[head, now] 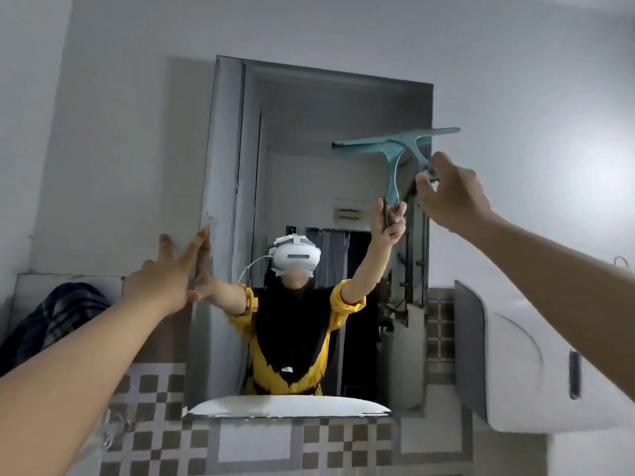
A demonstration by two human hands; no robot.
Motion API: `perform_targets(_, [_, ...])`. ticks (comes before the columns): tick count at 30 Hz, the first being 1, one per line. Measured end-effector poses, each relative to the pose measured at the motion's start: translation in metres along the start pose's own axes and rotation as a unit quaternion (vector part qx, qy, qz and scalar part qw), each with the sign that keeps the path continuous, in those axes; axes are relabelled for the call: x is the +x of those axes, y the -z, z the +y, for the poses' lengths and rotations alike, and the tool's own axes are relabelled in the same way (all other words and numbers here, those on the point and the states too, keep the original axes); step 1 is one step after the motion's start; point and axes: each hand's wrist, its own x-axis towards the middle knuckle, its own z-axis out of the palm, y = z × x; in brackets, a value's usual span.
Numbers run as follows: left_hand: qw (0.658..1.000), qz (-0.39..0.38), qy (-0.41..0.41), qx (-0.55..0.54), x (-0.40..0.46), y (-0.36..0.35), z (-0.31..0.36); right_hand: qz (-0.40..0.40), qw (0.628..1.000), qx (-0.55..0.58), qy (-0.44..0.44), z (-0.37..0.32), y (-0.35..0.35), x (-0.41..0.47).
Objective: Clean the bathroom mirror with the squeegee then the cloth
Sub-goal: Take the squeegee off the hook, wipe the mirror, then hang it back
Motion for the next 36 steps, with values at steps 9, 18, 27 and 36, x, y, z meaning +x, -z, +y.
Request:
perform_targets(9, [0.997, -0.018, -0.026, -0.072, -0.001, 0.001, -0.005, 0.036, 0.955, 0.218, -0.198, -0.096, -0.048, -0.022])
perform_targets(18, [0.998, -0.012, -0.033, -0.060, -0.006, 0.005, 0.000, 0.023, 0.889, 0.341, -0.304, -0.201, -0.095, -0.037])
perform_targets(27, [0.995, -0.006, -0.053, -0.089, -0.004, 0.001, -0.007, -0.011, 0.871, 0.400, -0.285, -0.263, -0.132, -0.059])
perform_targets(36, [0.982, 0.008, -0.142, -0.122, -0.027, -0.025, -0.031, -0.042, 0.955, 0.255, -0.143, -0.245, -0.140, -0.099])
